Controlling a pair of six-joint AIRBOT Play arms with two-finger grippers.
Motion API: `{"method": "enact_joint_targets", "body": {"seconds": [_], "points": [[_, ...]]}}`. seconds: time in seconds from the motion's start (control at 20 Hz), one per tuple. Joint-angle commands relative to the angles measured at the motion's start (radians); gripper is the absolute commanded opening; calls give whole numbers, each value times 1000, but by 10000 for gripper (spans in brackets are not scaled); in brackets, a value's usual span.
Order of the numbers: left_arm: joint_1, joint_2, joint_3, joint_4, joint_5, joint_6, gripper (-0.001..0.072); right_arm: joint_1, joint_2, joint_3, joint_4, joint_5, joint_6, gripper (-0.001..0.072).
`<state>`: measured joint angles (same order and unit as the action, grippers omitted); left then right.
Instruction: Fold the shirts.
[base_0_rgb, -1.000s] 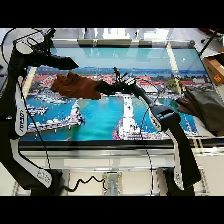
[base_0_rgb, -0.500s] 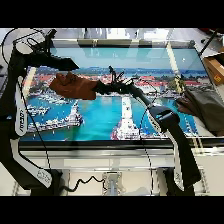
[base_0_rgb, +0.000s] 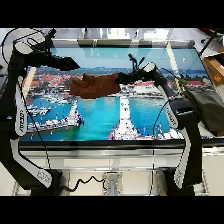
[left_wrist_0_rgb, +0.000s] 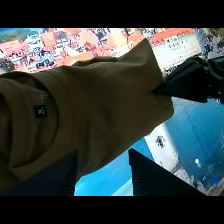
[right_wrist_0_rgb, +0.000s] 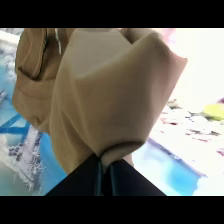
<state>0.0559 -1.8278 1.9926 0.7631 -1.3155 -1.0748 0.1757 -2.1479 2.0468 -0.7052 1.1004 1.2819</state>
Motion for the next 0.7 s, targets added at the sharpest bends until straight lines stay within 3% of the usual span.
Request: {"method": "enact_joint_targets", "body": {"seconds": [0.0, 0.2, 0.65], "points": [[0, 0, 1, -34, 13, -3, 376, -127, 43, 1, -67, 20, 34, 28], [0, 0, 1, -34, 19, -3, 376, -283, 66, 1, -60, -54, 114, 29], [-15, 0, 1, -82, 54, -26, 354, -637, 194, 1, -84, -211, 160, 28]]}}
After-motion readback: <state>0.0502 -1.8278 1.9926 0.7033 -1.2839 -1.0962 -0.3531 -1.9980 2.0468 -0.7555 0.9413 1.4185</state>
